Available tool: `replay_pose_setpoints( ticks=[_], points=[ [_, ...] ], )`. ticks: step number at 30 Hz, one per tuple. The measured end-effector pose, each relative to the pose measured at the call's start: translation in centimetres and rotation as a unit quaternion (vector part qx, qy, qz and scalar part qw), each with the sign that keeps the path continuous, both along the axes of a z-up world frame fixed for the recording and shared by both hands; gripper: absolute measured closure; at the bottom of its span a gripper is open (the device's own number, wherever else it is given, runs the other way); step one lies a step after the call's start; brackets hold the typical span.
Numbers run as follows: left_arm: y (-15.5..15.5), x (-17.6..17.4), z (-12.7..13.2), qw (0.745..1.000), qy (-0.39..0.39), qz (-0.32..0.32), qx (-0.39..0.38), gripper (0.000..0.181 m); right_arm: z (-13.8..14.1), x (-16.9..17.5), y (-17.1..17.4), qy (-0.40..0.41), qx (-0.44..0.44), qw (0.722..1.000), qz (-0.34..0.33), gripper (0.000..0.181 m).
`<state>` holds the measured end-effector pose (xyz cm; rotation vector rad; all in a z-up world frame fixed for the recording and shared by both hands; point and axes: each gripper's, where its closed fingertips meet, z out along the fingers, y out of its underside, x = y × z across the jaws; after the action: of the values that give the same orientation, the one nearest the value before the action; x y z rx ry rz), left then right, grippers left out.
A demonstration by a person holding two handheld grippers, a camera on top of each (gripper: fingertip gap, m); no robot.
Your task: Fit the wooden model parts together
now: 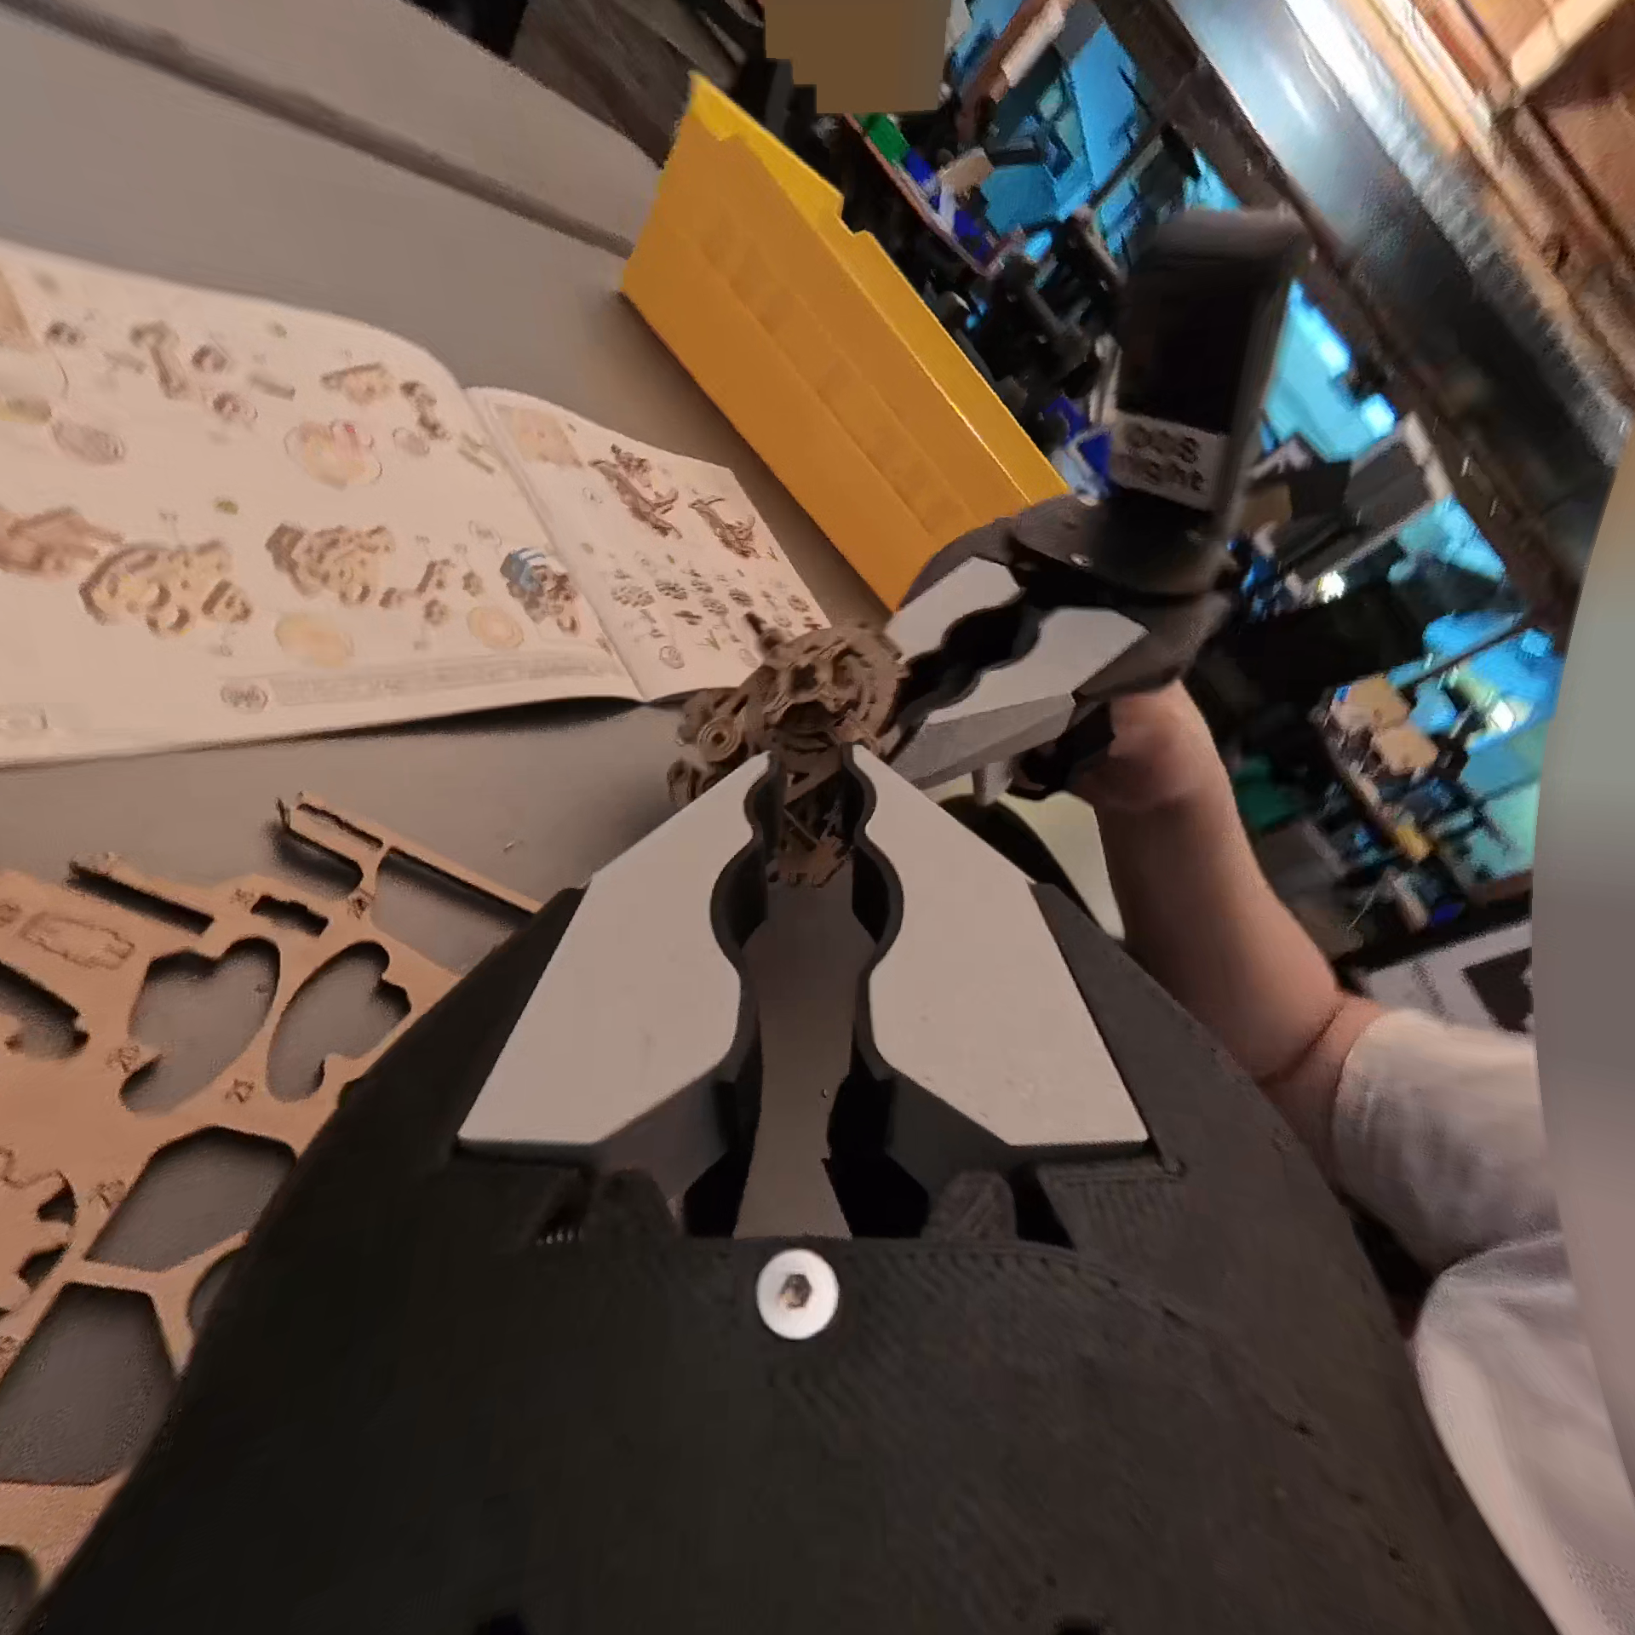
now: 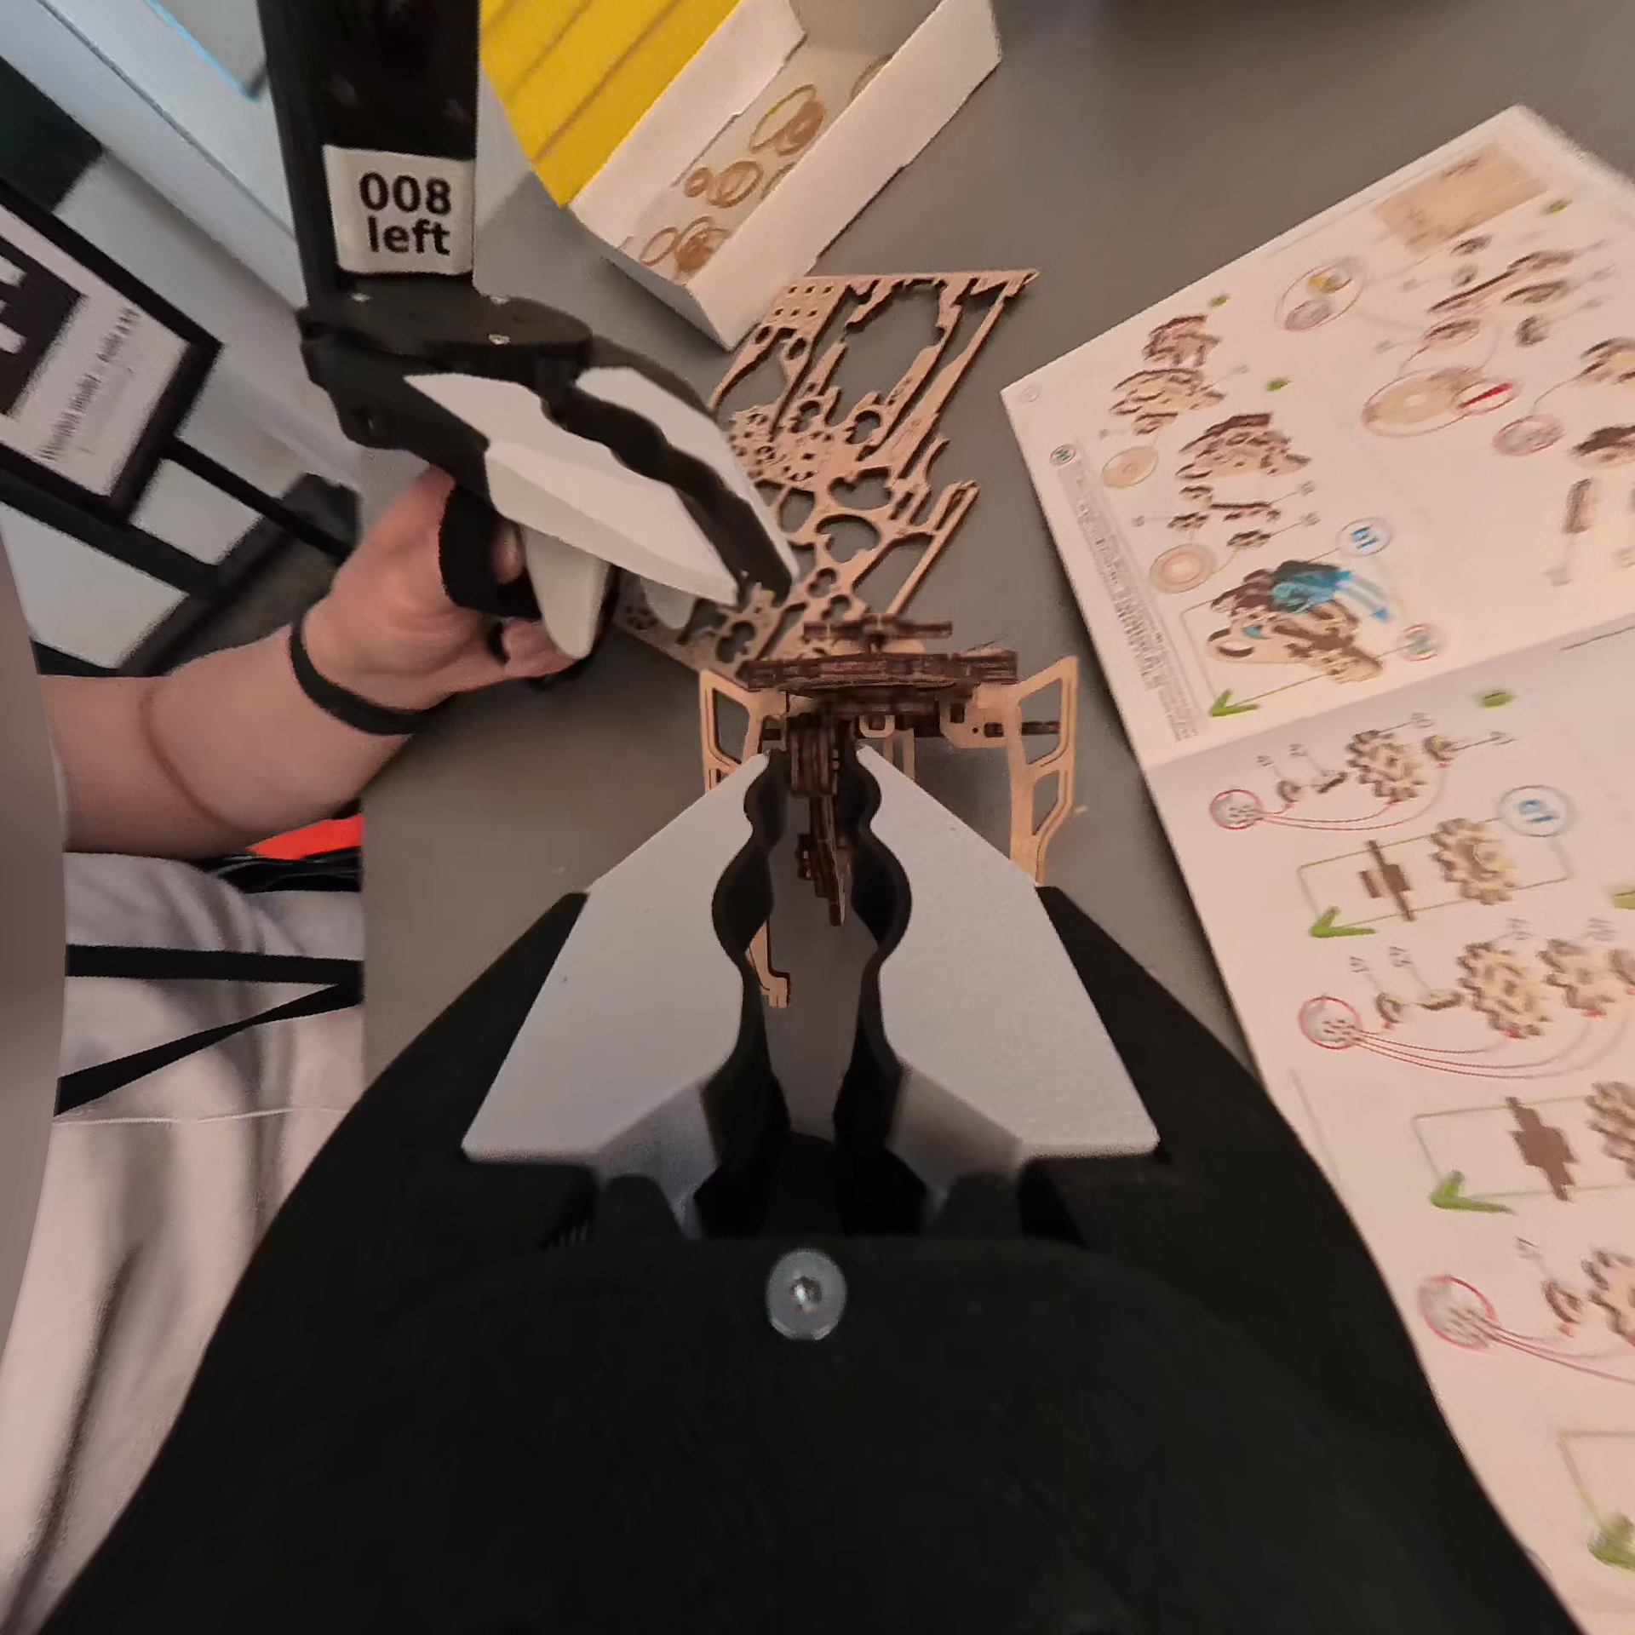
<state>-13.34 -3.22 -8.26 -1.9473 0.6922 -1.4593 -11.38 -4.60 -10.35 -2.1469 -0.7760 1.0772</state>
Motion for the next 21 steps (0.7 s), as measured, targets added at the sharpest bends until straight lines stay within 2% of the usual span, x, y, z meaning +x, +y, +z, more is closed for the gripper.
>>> replay_pose_setpoints(
  ticks=[4,7,9,12,14,18,21],
  points=[
    [-1.7,-0.3,0.7,0.986,0.064,-0.057,0.141,0.175,0.3,-0.5,-1.5,0.056,-0.063,0.996,0.044,0.171],
    [-2.2,-0.8,0.0,0.953,0.138,-0.069,0.260,0.173,0.3,-0.5,-2.5,0.077,-0.092,0.990,0.071,0.171],
    [-2.9,-1.0,-0.5,0.933,0.167,-0.093,0.306,0.171,0.3,-0.5,-3.3,0.090,-0.114,0.985,0.094,0.171],
    [-4.2,-1.1,-0.9,0.926,0.171,-0.135,0.309,0.158,0.0,-0.4,-4.0,0.095,-0.139,0.979,0.112,0.170],
    [-5.3,-1.0,-0.6,0.927,0.160,-0.163,0.298,0.158,0.1,-0.4,-4.4,0.111,-0.158,0.973,0.124,0.171],
    [-5.2,-2.1,-1.7,0.891,0.236,-0.188,0.340,0.161,-0.3,-0.3,-4.9,0.125,-0.195,0.962,0.146,0.171],
    [-6.6,-1.9,-1.8,0.868,0.235,-0.240,0.366,0.159,0.0,-0.5,-5.3,0.140,-0.220,0.951,0.167,0.171]
  ],
)
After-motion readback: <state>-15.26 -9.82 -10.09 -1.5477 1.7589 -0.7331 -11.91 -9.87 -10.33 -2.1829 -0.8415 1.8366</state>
